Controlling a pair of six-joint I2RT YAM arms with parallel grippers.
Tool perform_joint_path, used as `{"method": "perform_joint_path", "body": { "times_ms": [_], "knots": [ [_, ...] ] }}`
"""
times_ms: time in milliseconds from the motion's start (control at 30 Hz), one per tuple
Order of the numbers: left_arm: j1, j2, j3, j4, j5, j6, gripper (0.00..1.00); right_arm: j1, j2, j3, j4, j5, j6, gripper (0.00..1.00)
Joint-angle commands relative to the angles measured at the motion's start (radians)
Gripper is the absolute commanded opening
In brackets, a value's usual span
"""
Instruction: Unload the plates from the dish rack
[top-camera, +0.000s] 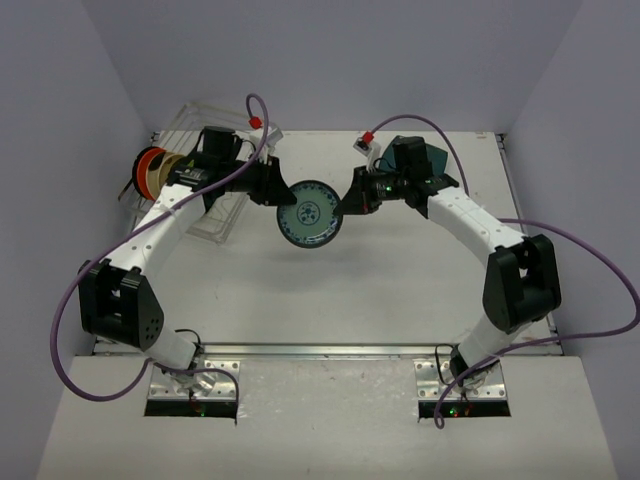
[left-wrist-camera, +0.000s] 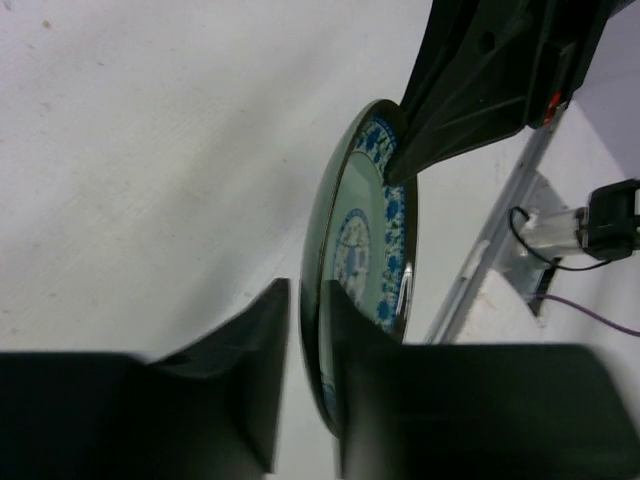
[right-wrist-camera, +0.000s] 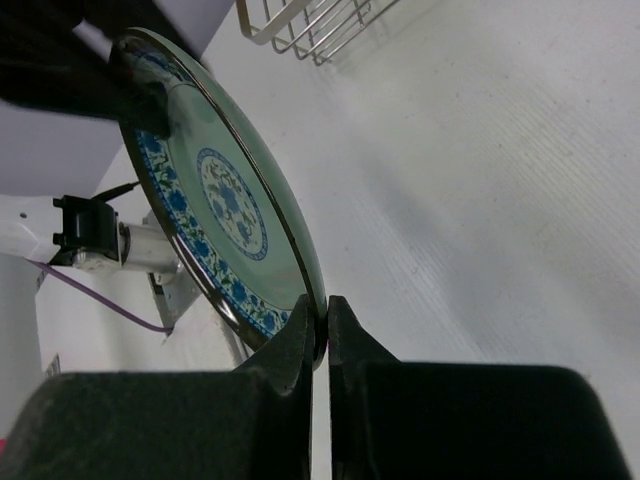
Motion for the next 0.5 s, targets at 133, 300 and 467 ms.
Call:
{"method": "perform_joint_path", "body": {
  "times_ms": [133, 300, 467],
  "knots": [
    [0.116, -0.013, 0.014, 0.063, -0.107, -0.091, 0.77, -0.074, -0.035, -0.028, -0.073, 0.086, -0.067, 0.0],
    [0.333, 0.035, 0.062, 0.061, -0.106, -0.159, 0.83, -0.227, -0.023, -0.113, -0.124, 0.144, -0.078, 0.0],
    [0.465, 0.059, 0.145, 0.048, -0.217, -0.168, 0.83, -0.404, 0.023, -0.149, -0.168, 0.209, -0.155, 0.0]
  ]
}}
